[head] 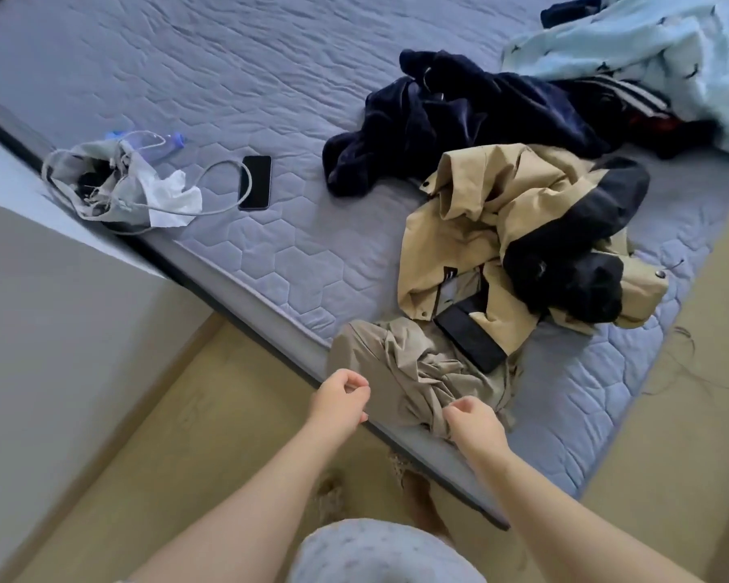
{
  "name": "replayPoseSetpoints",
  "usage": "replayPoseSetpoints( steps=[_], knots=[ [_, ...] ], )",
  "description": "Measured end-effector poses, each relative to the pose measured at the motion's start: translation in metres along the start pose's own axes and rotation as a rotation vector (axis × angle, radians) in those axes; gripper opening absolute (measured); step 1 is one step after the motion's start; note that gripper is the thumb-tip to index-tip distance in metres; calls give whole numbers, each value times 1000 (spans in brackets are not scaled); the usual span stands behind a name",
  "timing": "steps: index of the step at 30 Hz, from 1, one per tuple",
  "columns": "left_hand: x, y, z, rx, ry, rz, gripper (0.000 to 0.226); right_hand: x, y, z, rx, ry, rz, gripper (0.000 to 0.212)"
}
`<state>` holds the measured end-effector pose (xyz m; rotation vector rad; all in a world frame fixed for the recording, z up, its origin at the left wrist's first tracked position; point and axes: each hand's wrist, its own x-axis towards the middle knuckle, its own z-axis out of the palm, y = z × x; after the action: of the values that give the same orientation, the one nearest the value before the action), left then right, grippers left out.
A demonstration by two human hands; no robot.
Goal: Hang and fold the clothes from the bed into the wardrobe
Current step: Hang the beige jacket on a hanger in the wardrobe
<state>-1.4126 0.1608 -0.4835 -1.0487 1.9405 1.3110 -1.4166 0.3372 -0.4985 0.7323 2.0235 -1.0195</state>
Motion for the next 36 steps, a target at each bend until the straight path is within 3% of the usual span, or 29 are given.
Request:
replayPoseSetpoints(
  steps=[2, 6, 9, 13, 16, 19, 21, 25, 31, 36],
  knots=[
    [27, -4, 11, 148, 52, 51, 11, 24, 4, 2, -56, 21, 20, 19],
    [72, -11, 32, 559, 229, 310, 63, 70, 14, 9, -387, 154, 153, 64],
    [102, -20, 51, 745, 103, 344, 92, 99, 21, 15, -449, 111, 208, 87],
    [139, -39, 70, 762, -77, 184, 104, 135, 34, 19, -452, 15, 176, 87],
    [156, -50, 75, 738, -53, 193, 77, 152, 41, 26, -429, 53, 130, 68],
    [161, -60, 74, 677, 82, 336, 32, 161, 47, 32, -339, 170, 91, 29],
    [156, -63, 71, 554, 83, 334, 21, 160, 49, 32, -272, 245, 27, 7],
    [137, -56, 56, 265, 99, 184, 26, 145, 45, 28, -101, 253, -46, 29],
    [80, -8, 11, -112, 198, 144, 18, 82, -27, 3, 210, 228, -162, 24],
    [10, 56, -39, -212, 253, 228, 4, 3, -106, -42, 350, 234, -318, 15]
  ],
)
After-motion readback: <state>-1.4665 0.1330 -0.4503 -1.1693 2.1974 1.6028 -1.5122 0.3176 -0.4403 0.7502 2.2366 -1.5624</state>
